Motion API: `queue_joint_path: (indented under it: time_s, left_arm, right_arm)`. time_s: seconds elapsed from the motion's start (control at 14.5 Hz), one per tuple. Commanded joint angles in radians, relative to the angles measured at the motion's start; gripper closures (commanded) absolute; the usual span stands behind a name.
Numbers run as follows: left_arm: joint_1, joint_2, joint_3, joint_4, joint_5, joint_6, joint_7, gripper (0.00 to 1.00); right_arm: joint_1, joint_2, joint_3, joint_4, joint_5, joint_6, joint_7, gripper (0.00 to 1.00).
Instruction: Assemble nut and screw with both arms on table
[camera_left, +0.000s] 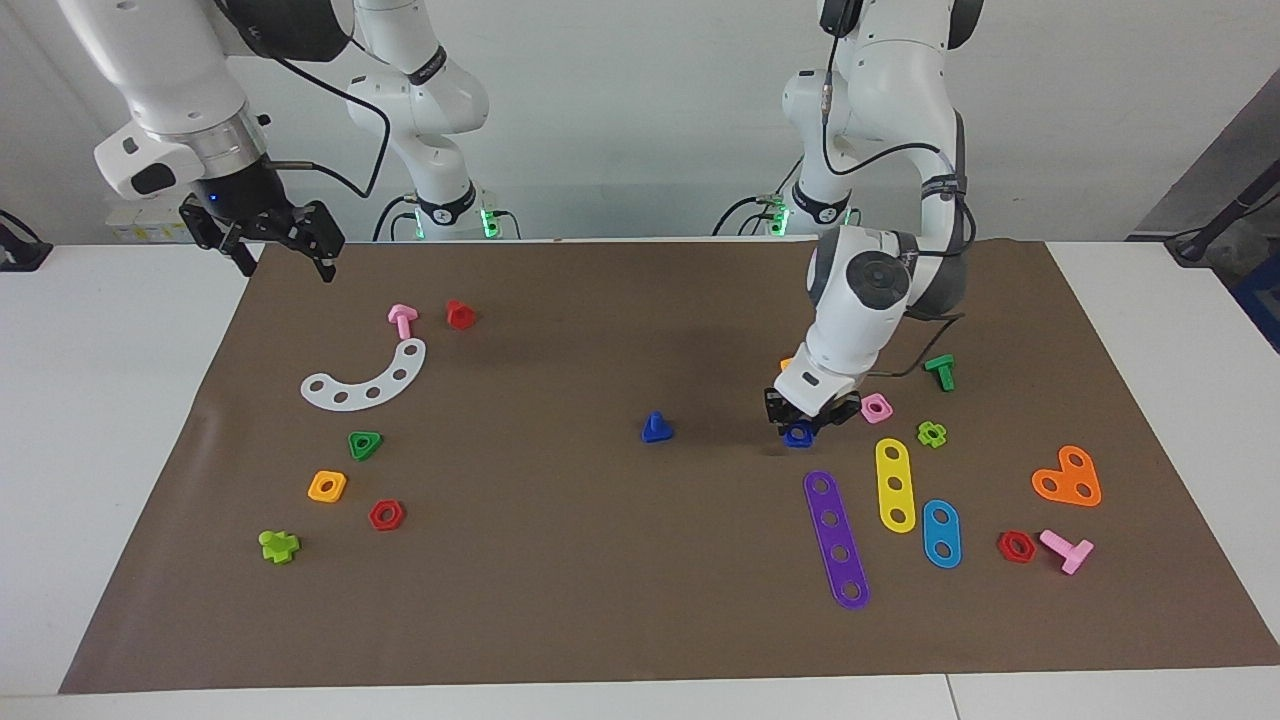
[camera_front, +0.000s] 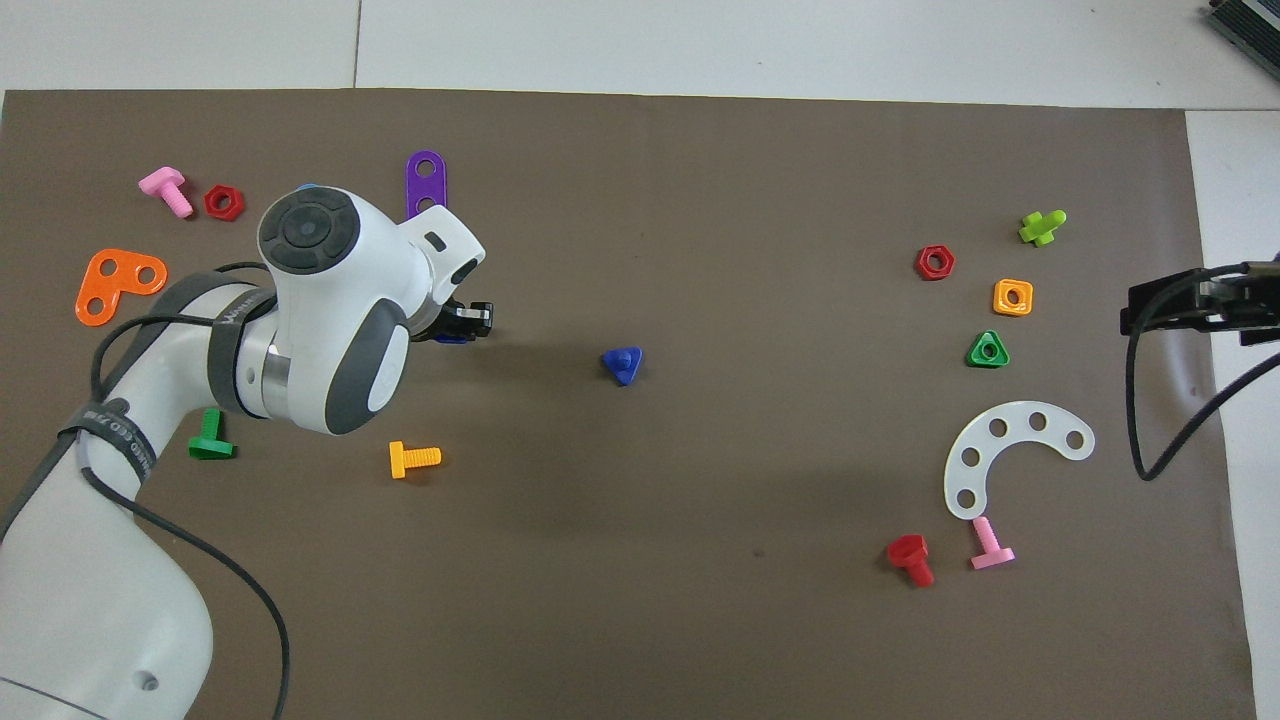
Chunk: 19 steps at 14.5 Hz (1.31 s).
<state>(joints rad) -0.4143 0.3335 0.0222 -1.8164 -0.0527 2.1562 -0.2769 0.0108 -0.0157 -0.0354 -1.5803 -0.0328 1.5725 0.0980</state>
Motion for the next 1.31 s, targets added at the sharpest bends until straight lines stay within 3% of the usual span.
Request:
queue_joint_path:
  time_s: [0.0,0.62,1.24]
  left_arm:
    - [-0.081,0.047,0.019,0.115,-0.013,-0.091,-0.123,0.82]
    - [-0.238,0.153,0.018,0.281,-0.070,-0.096,-0.370,0.84]
    - [-0.268,0.160,0.018,0.269,-0.073,-0.091,-0.380,0.85]
  right_arm:
    - [0.003,0.003,0.006,0.006,0.001,-0.006,0.037,0.00]
    - [0.001,-0.004,0.006,-0.012,0.004,-0.008,0.035,0.00]
    - [0.001,-0.004,0.006,-0.012,0.004,-0.011,0.028,0.00]
